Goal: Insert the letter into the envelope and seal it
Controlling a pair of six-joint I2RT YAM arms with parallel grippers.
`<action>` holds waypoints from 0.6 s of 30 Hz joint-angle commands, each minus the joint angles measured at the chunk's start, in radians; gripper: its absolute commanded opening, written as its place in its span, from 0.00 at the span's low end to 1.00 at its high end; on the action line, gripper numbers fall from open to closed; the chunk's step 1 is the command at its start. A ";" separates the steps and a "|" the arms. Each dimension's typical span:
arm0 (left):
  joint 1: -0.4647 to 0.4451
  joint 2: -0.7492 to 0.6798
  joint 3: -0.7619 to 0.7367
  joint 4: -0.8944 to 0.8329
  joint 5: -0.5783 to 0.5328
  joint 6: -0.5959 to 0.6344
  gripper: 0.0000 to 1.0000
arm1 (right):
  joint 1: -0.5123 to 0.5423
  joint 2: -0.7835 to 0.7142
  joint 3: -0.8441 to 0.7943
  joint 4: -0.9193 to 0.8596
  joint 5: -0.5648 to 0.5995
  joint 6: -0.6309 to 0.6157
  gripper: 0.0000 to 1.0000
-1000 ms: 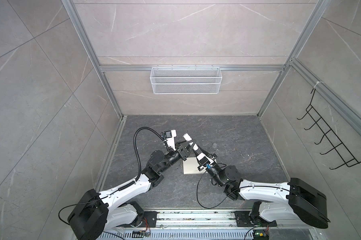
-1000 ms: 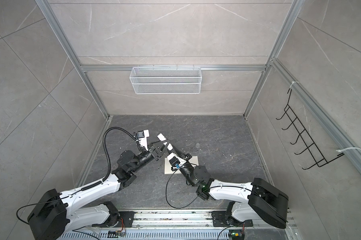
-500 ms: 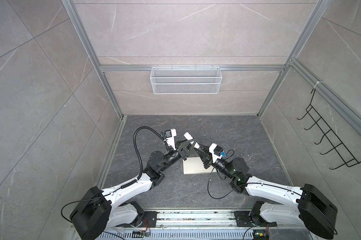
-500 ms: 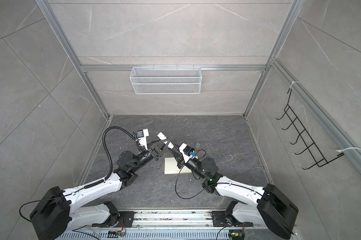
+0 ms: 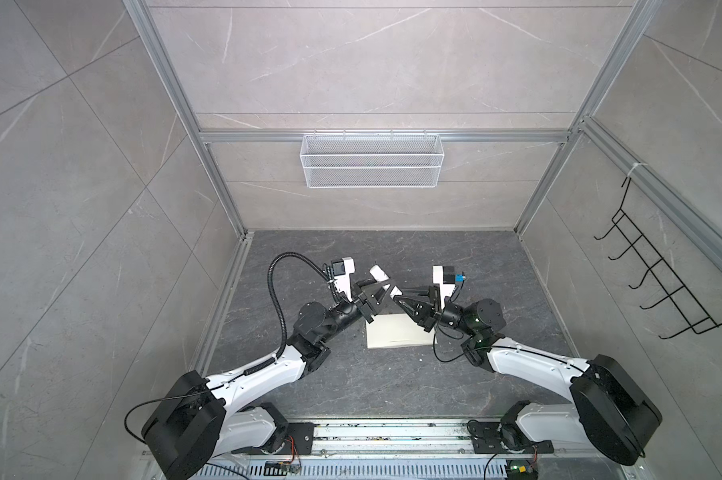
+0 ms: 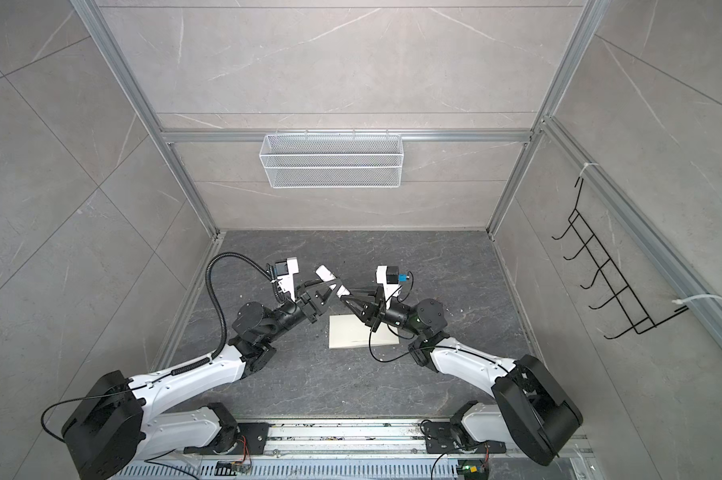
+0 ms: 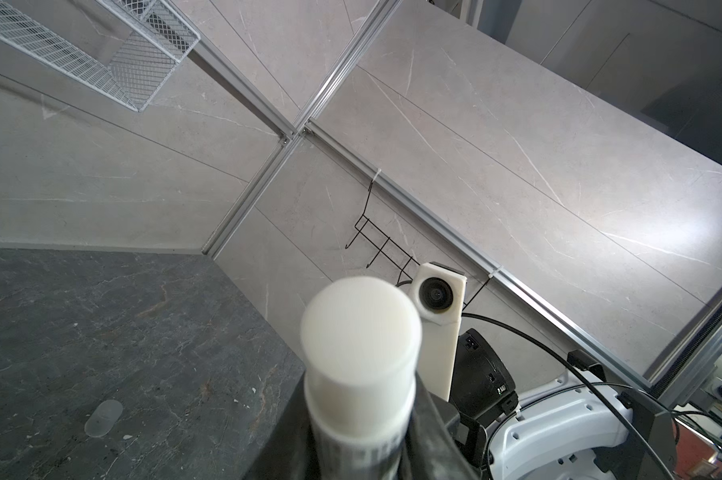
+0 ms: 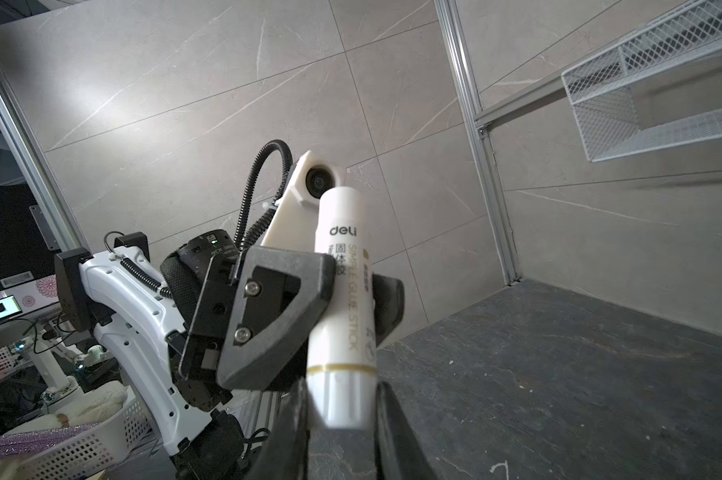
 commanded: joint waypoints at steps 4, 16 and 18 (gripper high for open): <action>-0.008 -0.042 0.025 -0.038 -0.033 0.003 0.00 | 0.047 -0.155 0.002 -0.245 0.244 -0.392 0.61; -0.008 -0.057 0.029 -0.067 -0.065 -0.003 0.00 | 0.424 -0.114 -0.060 -0.157 0.917 -1.207 0.58; -0.007 -0.059 0.028 -0.070 -0.067 -0.003 0.00 | 0.449 -0.074 -0.059 -0.085 0.993 -1.261 0.54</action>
